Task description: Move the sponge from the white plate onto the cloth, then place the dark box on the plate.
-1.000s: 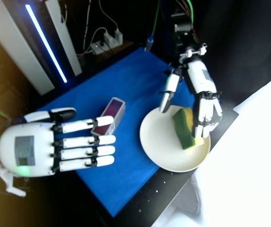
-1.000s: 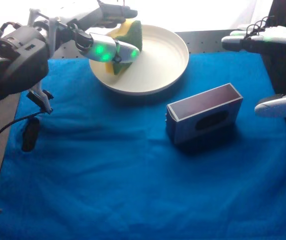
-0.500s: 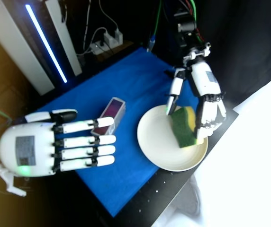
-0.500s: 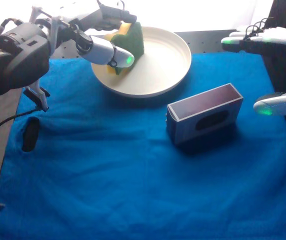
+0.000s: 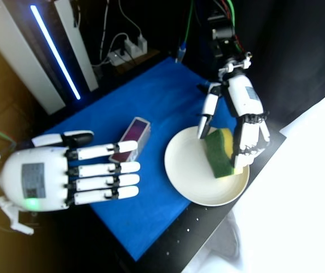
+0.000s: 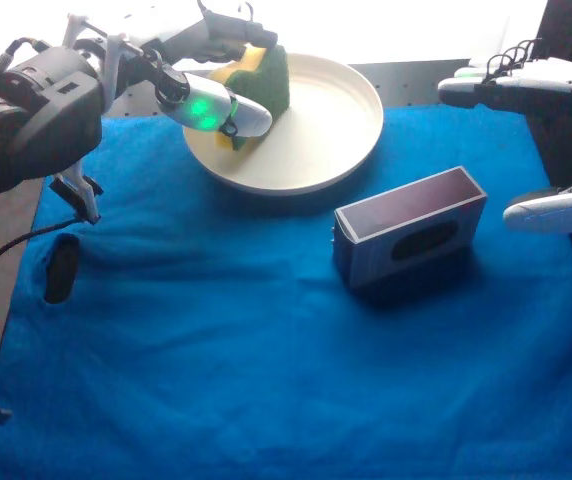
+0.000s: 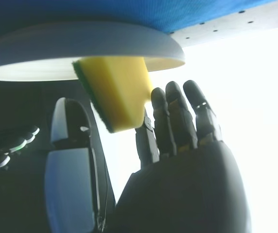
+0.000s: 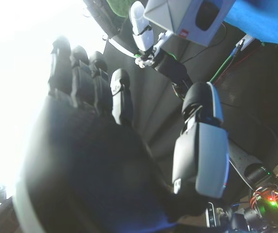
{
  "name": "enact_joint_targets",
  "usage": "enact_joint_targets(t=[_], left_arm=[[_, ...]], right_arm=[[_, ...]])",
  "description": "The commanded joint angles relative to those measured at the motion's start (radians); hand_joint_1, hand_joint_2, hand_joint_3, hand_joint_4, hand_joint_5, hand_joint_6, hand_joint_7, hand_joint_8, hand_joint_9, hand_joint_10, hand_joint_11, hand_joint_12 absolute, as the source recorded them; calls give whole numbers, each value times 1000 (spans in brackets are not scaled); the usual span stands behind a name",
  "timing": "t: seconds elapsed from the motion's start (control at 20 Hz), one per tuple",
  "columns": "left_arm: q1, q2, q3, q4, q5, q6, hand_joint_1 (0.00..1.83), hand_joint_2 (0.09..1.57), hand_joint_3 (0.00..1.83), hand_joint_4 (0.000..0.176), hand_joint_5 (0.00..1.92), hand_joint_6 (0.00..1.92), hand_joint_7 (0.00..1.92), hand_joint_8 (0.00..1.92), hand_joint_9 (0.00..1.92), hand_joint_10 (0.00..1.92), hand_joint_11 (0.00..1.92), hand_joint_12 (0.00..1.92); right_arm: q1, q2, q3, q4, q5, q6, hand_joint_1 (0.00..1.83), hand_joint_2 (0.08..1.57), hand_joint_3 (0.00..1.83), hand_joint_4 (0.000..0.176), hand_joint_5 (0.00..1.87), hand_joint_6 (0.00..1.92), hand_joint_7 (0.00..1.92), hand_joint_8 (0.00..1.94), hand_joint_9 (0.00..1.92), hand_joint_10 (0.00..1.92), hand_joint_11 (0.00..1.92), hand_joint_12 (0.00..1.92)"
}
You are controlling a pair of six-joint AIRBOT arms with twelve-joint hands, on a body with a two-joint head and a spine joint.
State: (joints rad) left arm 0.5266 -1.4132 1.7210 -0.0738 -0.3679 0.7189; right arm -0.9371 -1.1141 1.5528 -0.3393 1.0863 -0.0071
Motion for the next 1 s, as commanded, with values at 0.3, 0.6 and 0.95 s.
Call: enact_joint_targets(t=[0.3, 0.6, 0.95], left_arm=[[-8, 5, -12, 2, -102, -1, 1379, 1099, 0, 0, 972, 864, 1006, 942, 929, 1157, 768, 967], [-4, 21, -33, 1, -125, -1, 1391, 1063, 0, 0, 1081, 725, 1109, 754, 971, 1107, 777, 1022], [-31, 71, -105, 46, -210, -1, 1384, 1093, 0, 0, 1070, 682, 976, 996, 928, 1196, 724, 1034]], right_arm=[[13, -1, 5, 62, 103, 12, 737, 1078, 4, 146, 268, 11, 197, 6, 105, 5, 90, 67], [13, -2, 5, 64, 103, 17, 750, 1071, 0, 140, 293, 10, 215, 6, 122, 6, 117, 78], [13, -2, 4, 64, 103, 18, 733, 1088, 6, 102, 305, 3, 251, 5, 183, 12, 183, 107]])
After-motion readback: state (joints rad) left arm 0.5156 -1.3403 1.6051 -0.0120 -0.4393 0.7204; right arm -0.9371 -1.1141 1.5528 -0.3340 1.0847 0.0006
